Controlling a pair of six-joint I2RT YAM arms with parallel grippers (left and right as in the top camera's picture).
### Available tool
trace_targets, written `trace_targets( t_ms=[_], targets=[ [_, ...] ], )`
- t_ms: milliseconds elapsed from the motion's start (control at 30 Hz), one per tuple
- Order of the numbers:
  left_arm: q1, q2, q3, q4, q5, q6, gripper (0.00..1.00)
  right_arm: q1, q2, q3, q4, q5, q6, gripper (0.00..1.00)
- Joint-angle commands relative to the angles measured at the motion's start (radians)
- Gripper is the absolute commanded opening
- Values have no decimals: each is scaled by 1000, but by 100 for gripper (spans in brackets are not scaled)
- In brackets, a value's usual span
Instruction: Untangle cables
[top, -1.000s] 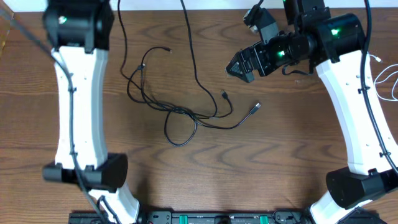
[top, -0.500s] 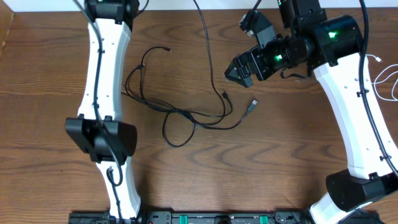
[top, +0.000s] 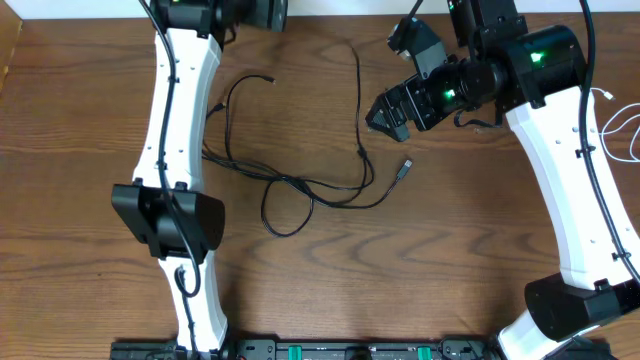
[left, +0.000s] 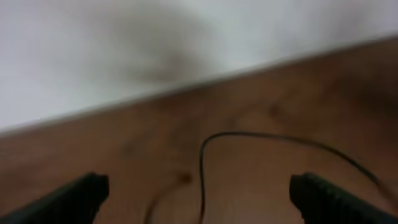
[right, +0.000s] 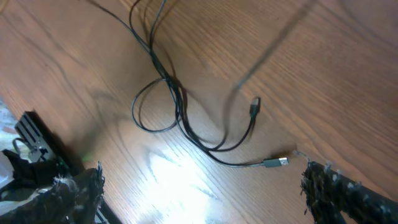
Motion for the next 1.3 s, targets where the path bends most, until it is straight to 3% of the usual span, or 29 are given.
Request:
trace_targets(
  t_ms=[0,300,500,733,800,933,1267],
  targets=[
    [2,-106,16,-114,5,-5,99,5,-27,3,-7,22,-10,99],
    [-18,-274,16,-474,21,111,99,68,-8,-38,-37,86,-44,99],
    [-23,-319,16,-578,97,151,99,80,6,-123,30,93,-44,99],
    [-65,-378,16,-582,253,220,99,80,53,-262,94,124,-27,99],
    [-96,-411,16,-578,277,251,99,80,79,-288,97,78,-18,95],
    [-164,-483,16,-539,275,270,100,104,126,-313,109,-12,-25,95],
    [-192,-559,16,-511,275,269,99,254,240,-313,130,29,-25,92]
  ],
)
